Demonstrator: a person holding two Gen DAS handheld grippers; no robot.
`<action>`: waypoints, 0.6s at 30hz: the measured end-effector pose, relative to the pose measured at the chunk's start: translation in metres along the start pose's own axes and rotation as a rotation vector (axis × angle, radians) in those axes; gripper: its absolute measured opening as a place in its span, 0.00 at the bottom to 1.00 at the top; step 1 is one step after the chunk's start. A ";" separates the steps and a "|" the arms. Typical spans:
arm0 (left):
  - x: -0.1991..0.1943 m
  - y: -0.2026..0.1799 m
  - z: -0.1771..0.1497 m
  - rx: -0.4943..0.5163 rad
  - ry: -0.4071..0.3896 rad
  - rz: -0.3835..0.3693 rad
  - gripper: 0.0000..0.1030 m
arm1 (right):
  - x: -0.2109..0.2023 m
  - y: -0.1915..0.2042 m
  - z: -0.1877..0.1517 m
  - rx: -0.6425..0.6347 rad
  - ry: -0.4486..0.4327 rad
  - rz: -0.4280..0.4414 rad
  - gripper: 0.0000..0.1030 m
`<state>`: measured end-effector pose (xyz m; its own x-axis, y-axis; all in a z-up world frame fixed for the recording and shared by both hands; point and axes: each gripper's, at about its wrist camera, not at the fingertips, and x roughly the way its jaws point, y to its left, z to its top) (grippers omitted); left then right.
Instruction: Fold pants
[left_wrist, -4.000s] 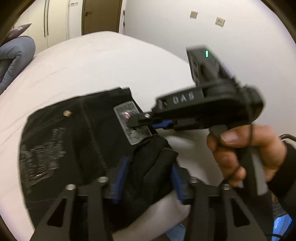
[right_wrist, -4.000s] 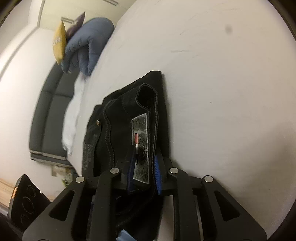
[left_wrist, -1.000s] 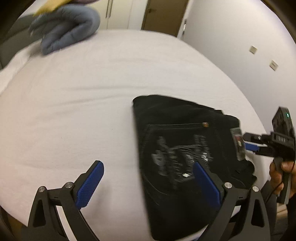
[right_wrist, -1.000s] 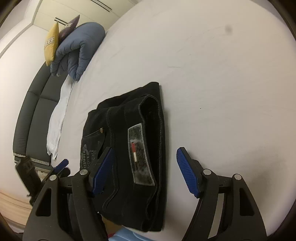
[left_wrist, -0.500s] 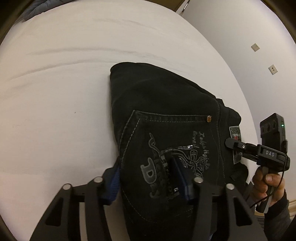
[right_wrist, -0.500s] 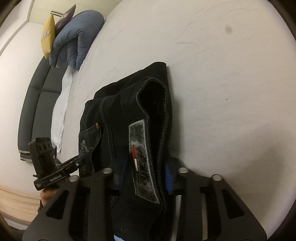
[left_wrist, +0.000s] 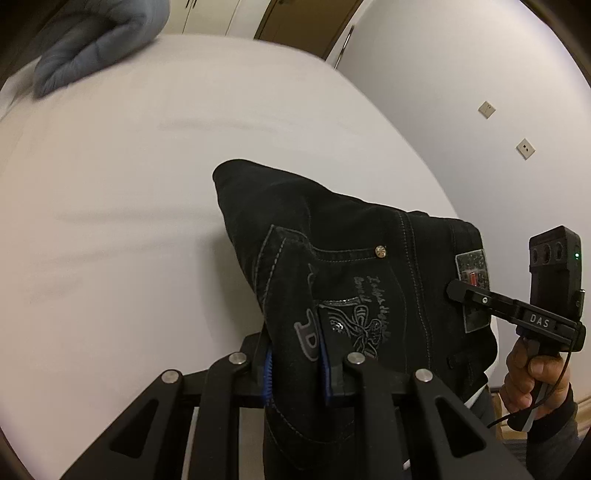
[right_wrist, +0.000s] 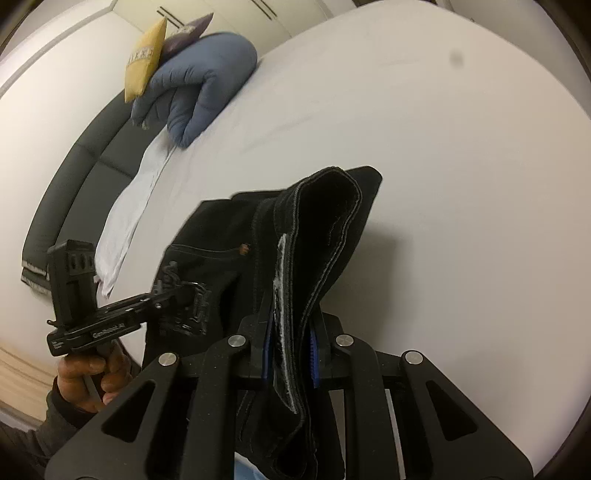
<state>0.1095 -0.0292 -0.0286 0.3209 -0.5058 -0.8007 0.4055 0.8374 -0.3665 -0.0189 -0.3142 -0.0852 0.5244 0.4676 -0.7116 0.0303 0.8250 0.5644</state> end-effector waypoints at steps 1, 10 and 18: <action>0.001 -0.003 0.007 0.011 -0.010 0.005 0.20 | 0.000 -0.002 0.009 0.002 -0.009 0.001 0.14; 0.067 0.026 0.033 -0.021 0.055 0.034 0.28 | 0.053 -0.074 0.052 0.128 0.028 -0.038 0.19; 0.067 0.051 0.013 -0.072 0.008 0.065 0.65 | 0.040 -0.105 0.017 0.233 -0.079 -0.025 0.45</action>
<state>0.1626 -0.0236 -0.0949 0.3378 -0.4484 -0.8275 0.3217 0.8813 -0.3463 0.0137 -0.3874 -0.1655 0.5859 0.4143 -0.6965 0.2343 0.7362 0.6350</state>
